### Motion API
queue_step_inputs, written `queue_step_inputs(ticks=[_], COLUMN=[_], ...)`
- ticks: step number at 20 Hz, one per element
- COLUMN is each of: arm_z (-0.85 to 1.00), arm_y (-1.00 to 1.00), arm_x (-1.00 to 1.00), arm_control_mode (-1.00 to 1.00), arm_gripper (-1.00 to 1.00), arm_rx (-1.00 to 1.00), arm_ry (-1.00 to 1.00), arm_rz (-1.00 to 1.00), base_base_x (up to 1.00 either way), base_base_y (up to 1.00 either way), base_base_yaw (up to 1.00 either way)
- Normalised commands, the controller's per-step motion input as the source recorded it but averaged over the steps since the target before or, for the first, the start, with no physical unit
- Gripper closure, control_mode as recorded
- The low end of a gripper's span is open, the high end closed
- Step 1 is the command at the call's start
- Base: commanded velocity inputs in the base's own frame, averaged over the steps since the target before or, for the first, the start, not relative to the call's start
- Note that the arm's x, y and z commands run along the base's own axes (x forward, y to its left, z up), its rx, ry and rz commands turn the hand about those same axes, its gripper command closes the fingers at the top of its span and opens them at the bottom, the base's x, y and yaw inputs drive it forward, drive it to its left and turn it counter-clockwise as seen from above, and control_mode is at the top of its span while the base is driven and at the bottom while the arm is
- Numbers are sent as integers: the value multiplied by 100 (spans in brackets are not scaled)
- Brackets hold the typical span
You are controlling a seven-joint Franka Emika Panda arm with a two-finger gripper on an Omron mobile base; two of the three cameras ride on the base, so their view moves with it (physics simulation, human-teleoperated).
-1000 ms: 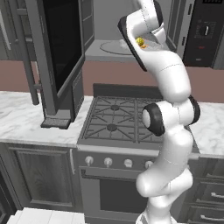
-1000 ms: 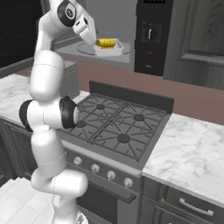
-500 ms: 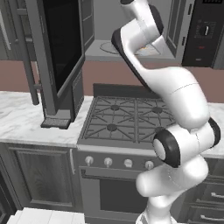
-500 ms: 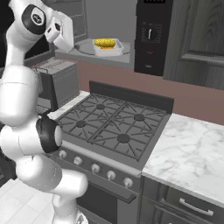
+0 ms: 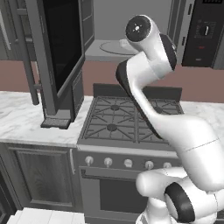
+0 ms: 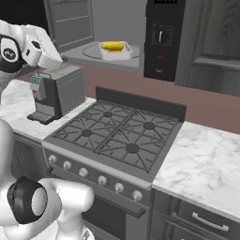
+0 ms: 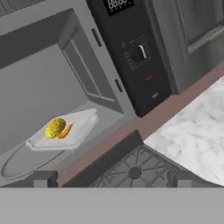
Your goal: Place the tupperware containing the shrimp and corn meal in the microwave. Close the microwave door and press the start button to reheat the meal.
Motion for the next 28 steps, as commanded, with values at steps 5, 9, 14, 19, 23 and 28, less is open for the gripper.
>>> queue_step_inputs(ticks=[5, 9, 14, 19, 23, 28], arm_z=[6, 15, 19, 2, 3, -1], arm_y=[24, 43, 75, 74, 73, 65], arm_x=[-89, -79, -55, -42, -34, -19], arm_control_mode=[-100, -100, -100, -100, -100, -100], arm_gripper=[-100, -100, -100, -100, -100, -100], arm_rx=[-57, -67, -76, -75, -69, -55], arm_ry=[8, 15, 22, 17, 10, -10], arm_rz=[52, 48, 29, 7, 0, -2], base_base_x=[0, 0, 0, 0, 0, 0], base_base_y=[0, 0, 0, 0, 0, 0], base_base_yaw=[0, 0, 0, 0, 0, 0])
